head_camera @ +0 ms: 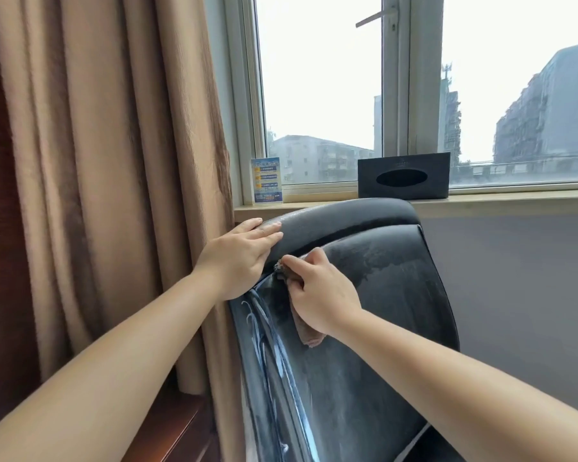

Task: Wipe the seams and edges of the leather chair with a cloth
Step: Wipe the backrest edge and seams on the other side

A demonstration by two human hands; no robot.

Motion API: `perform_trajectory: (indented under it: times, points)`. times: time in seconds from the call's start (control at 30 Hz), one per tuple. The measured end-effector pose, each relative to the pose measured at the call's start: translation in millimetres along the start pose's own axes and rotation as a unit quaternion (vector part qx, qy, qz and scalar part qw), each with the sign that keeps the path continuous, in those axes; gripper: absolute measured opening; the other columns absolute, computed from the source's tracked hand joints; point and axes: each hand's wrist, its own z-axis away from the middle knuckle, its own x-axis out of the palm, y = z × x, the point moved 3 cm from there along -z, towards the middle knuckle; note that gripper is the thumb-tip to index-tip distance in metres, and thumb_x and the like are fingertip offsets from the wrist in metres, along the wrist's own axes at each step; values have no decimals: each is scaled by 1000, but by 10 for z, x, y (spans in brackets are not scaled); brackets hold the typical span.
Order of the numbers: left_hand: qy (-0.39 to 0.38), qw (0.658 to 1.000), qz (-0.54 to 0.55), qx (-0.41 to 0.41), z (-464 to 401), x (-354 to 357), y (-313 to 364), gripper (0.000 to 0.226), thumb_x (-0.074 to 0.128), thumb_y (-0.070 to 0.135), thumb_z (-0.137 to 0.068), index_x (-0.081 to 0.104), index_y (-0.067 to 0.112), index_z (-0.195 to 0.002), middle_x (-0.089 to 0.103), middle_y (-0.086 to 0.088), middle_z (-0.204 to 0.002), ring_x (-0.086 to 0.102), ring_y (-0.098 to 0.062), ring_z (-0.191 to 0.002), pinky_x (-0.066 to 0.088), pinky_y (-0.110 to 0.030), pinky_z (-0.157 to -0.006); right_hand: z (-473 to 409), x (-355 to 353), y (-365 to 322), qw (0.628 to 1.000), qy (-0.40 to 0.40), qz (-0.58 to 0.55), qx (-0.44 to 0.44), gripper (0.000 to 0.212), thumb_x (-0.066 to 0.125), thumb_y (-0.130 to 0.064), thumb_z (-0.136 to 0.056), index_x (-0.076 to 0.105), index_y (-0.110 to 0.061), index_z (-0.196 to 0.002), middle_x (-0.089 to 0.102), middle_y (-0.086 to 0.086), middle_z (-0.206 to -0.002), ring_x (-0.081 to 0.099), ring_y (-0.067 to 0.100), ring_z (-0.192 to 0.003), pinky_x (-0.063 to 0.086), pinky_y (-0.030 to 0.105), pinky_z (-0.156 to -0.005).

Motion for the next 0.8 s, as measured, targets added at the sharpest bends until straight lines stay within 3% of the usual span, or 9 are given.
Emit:
perform_trajectory:
  times: [0.07, 0.2, 0.4, 0.53, 0.7, 0.8]
  points:
    - [1, 1000, -15, 1, -1, 7, 18, 44, 30, 28, -105, 34, 36, -147, 21, 26, -155, 11, -2, -147, 29, -32, -115, 33, 17, 11, 1000, 7, 16, -16, 39, 39, -31, -96, 44, -41, -133, 44, -4, -122, 53, 20, -105, 48, 32, -77]
    - [-20, 999, -35, 3, -20, -3, 54, 45, 25, 28, -105, 27, 37, -150, 14, 26, -157, 7, -2, -147, 27, -28, -116, -96, -42, 156, 994, 18, -23, 104, 38, 37, -32, -97, 43, -42, -132, 42, -1, -125, 53, 24, -106, 48, 35, -78]
    - [-19, 1000, -23, 4, -5, -15, 33, 45, 27, 28, -105, 28, 36, -150, 15, 25, -157, 6, -2, -147, 21, -26, -118, 104, 46, -45, 1000, 3, 5, -12, 37, 38, -33, -98, 42, -40, -134, 44, -2, -119, 54, 22, -102, 50, 35, -77]
    - [-33, 999, 5, -1, -12, -26, 36, 45, 29, 25, -105, 30, 33, -150, 16, 24, -157, 5, -3, -147, 14, -23, -118, -16, -8, 11, 998, 2, -16, 59, 37, 38, -33, -97, 45, -43, -131, 45, -4, -123, 53, 19, -108, 49, 33, -80]
    - [-24, 1000, 14, 5, 38, -28, 19, 45, 30, 24, -105, 31, 30, -150, 18, 21, -157, 6, -5, -148, 9, -22, -119, 138, 63, -124, 1000, 2, -5, -25, 37, 41, -30, -97, 46, -40, -132, 47, -4, -120, 56, 21, -99, 51, 35, -76]
    - [-25, 999, 34, 3, 35, -24, 14, 44, 31, 23, -105, 33, 29, -149, 20, 20, -157, 6, -5, -148, 8, -22, -120, 65, 6, -37, 999, 14, -14, 38, 36, 40, -34, -97, 45, -44, -131, 47, -6, -121, 56, 19, -102, 49, 32, -78]
